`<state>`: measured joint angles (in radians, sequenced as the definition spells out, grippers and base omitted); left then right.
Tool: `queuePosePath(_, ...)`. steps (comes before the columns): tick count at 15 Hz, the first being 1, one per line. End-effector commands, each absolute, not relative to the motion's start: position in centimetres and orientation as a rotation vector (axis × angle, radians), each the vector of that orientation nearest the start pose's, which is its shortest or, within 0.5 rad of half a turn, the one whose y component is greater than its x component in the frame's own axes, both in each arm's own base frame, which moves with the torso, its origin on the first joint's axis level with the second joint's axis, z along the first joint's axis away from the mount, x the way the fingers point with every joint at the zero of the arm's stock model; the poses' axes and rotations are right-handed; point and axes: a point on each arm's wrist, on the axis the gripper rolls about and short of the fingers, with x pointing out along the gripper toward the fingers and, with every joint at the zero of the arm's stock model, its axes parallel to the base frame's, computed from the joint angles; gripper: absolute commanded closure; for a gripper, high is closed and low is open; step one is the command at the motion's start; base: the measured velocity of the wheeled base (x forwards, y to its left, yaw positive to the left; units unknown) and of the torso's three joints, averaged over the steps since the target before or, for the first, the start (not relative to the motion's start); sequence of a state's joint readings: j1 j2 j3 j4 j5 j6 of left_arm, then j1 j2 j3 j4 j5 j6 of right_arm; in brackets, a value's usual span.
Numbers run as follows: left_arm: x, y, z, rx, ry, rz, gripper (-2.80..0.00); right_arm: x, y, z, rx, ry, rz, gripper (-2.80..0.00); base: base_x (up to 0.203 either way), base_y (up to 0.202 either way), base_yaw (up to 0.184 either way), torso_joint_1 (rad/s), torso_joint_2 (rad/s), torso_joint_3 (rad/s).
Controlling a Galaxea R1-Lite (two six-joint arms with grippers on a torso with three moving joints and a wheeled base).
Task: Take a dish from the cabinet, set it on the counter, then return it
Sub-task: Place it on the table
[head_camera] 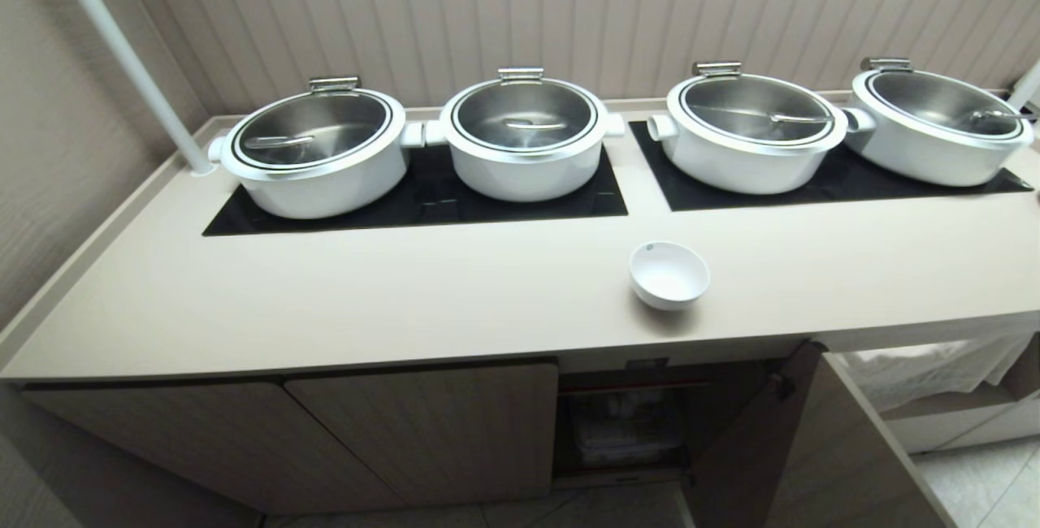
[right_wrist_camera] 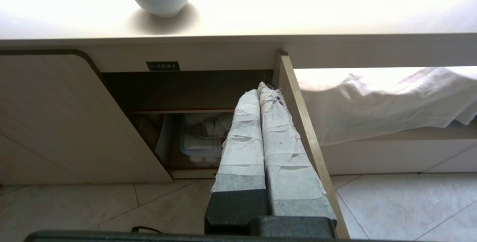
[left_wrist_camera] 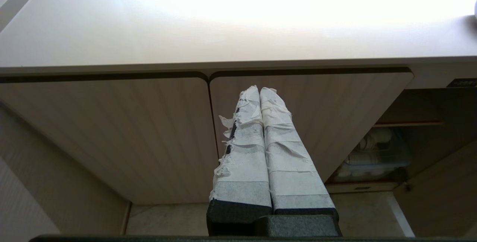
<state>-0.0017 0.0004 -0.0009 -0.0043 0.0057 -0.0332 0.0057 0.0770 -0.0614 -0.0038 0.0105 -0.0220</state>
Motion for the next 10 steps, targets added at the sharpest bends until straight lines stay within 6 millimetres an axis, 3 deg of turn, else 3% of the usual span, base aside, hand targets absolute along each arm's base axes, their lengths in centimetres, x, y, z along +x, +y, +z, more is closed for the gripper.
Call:
queuePosePath(1,-2.3,0.0,7.6,-0.034,-0.006,0.005,0.00,-1.1,0.0,11.2,-0.022,0.083,0.021,0.00,0.000,0.000,0.000,0.000,0.00,0.000)
queuePosePath(5,-2.3,0.0,7.6,-0.034,-0.005,0.005,0.00,1.1,0.0,15.4,-0.022,0.144,0.034,0.00,0.000,0.000,0.000,0.000,0.00,0.000)
queuePosePath(10,-2.3,0.0,7.6,-0.034,-0.005,0.005,0.00,6.0,0.5,21.6,-0.016,0.198,0.131,0.00,0.000,0.000,0.000,0.000,0.00,0.000)
